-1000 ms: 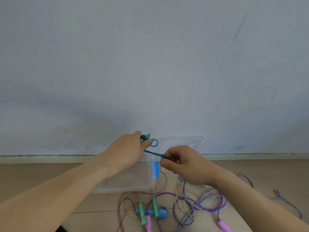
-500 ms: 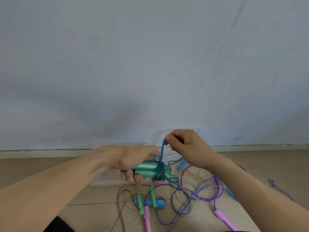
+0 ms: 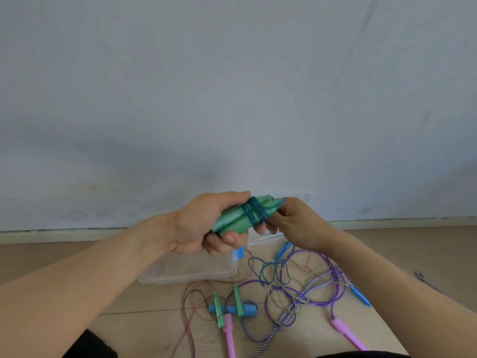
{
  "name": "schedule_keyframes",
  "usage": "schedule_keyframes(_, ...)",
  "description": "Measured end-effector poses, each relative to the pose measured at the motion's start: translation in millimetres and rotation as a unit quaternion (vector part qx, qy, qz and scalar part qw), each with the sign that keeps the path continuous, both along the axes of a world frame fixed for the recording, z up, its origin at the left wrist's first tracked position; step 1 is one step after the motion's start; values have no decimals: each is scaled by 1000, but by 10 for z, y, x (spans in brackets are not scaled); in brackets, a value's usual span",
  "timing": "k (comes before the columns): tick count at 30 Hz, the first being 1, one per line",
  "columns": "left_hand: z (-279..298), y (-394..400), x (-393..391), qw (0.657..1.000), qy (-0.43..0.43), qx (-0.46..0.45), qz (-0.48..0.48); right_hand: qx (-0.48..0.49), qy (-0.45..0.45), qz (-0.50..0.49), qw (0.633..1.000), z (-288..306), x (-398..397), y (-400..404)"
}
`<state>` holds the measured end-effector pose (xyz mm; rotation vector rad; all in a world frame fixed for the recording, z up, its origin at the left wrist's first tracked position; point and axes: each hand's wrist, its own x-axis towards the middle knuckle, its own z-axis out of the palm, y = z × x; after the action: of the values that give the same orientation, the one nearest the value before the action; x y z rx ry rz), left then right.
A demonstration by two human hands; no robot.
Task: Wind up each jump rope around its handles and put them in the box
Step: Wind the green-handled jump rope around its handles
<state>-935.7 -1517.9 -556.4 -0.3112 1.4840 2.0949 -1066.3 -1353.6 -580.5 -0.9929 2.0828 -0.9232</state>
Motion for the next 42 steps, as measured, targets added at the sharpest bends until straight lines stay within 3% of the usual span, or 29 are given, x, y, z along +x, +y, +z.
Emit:
schedule_keyframes(6,7,-55,-17,992,-27,-43,119,-17,-38,-21,999,44,83,-52)
schedule_keyframes(11,12,-65,-31,981,-6,-16,191,-94,-70,-68,991,51,89,-68)
schedule_keyframes(15,35,-45,-45,973,25,29,228,-72,-72,-35,994,51,98,-91)
schedule_keyframes(19,9,-33,-56,961,18,-2,274,-66,-107,-15,992,71,145,-107)
schedule_keyframes(24,-50,-98,-87,917,10,-123,380,-43,-108,7,993,115,116,-69)
schedule_keyframes(28,-83,-239,-98,871,-1,-143,470,5,-112,14,994,140,2,38)
schedule_keyframes(31,-56,-316,-104,856,7,-142,498,76,-126,3,989,166,-184,170)
schedule_keyframes(36,-32,-450,-64,838,26,-186,512,182,-27,-60,981,186,-575,496)
schedule_keyframes(40,-45,-500,-32,842,18,-229,488,379,175,-125,900,59,-857,733)
schedule_keyframes(42,-76,-496,-14,852,4,-259,456,385,177,-179,888,48,-927,784)
